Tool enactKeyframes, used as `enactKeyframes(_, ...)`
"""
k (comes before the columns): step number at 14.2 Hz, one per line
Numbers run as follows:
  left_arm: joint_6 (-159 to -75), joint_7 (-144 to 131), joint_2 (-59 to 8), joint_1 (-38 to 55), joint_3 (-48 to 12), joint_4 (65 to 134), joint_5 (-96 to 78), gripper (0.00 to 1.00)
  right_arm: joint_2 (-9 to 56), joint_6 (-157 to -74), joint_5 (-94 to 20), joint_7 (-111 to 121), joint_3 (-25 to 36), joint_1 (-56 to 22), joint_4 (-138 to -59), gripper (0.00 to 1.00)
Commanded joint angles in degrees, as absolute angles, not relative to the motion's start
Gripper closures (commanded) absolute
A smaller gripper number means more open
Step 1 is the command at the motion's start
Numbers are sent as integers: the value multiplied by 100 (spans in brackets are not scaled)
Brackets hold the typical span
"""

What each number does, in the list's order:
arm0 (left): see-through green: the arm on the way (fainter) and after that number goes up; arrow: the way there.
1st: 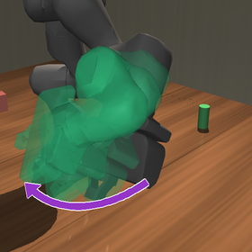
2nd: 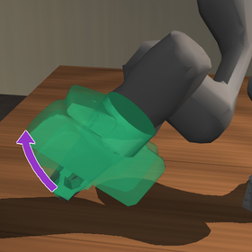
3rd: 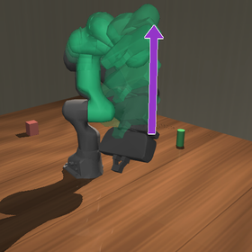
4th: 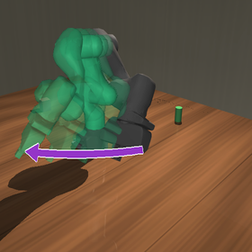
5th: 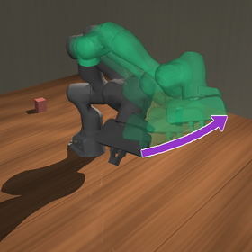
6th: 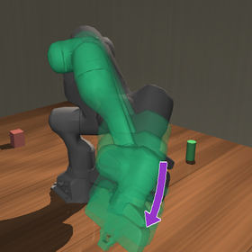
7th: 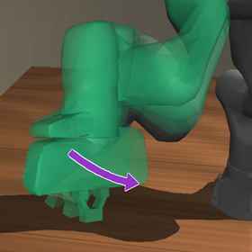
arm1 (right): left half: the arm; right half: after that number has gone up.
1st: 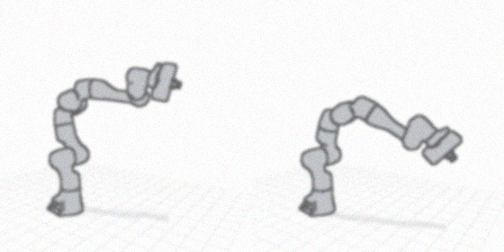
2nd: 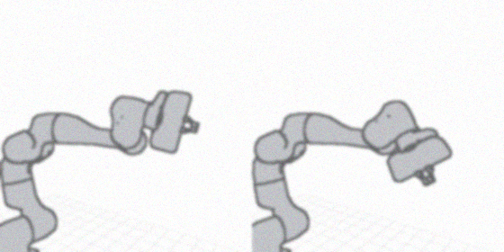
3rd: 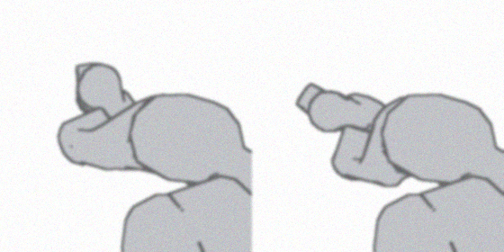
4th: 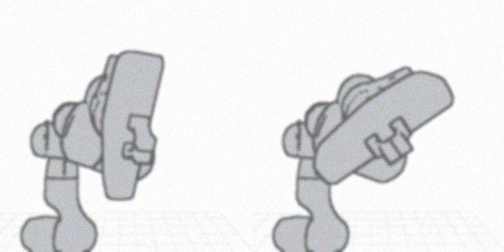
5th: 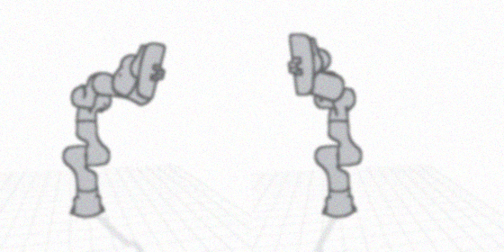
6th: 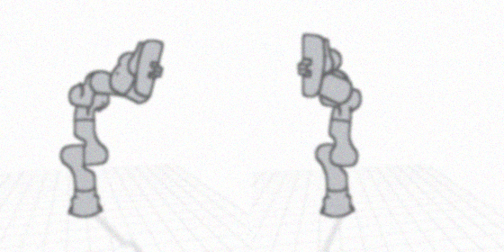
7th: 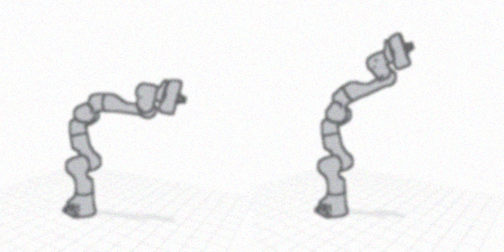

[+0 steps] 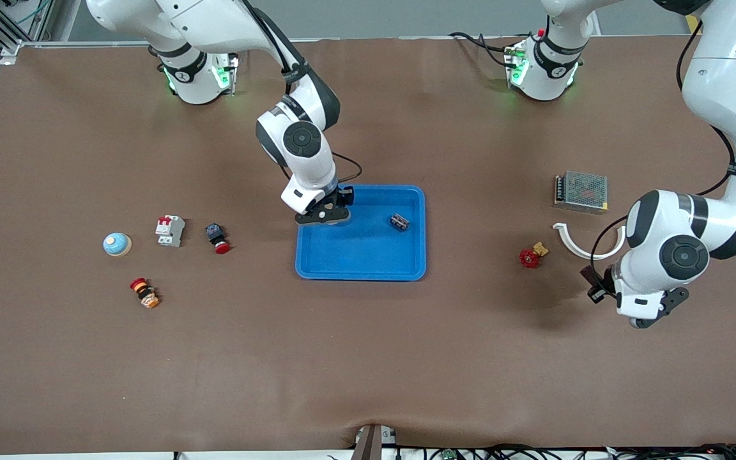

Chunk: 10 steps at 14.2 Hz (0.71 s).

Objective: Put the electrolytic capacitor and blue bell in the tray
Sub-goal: 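Lower the blue bell into the tray and open the right gripper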

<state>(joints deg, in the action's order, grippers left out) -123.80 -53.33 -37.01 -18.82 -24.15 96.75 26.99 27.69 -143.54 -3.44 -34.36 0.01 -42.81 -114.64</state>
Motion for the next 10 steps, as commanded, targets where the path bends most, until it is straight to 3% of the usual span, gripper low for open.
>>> enactKeyframes(1,-11719,-5772,-3621,-1698,-2601,9423,2628,100,2795,-14607,-404,-3507,62,-4386,-11593,55)
enactKeyframes(10,-11303,-7303,-3647,-616,-2654,9115,2610,100,2988,-15064,-404,-3516,62,-4500,-11742,54)
